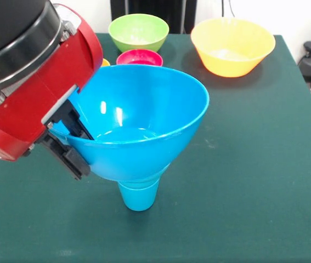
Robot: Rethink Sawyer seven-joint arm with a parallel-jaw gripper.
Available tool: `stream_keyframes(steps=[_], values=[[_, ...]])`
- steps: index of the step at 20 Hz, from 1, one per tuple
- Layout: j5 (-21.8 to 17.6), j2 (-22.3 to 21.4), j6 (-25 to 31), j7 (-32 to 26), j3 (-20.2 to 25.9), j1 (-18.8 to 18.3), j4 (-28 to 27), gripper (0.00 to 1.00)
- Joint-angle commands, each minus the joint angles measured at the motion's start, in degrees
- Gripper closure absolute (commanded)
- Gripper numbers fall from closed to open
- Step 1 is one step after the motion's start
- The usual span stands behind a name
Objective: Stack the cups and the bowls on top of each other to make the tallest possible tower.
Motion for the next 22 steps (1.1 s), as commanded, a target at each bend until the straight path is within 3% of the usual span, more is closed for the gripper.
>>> stream_keyframes(steps=[1,22], values=[[-4.1,-1.0,-0.9,-2.7,-5.6,-0.4,-8.1,1.0],[-3.8,-0.6,0.5,0.2,-6.7,0.6,-7.7,1.0]])
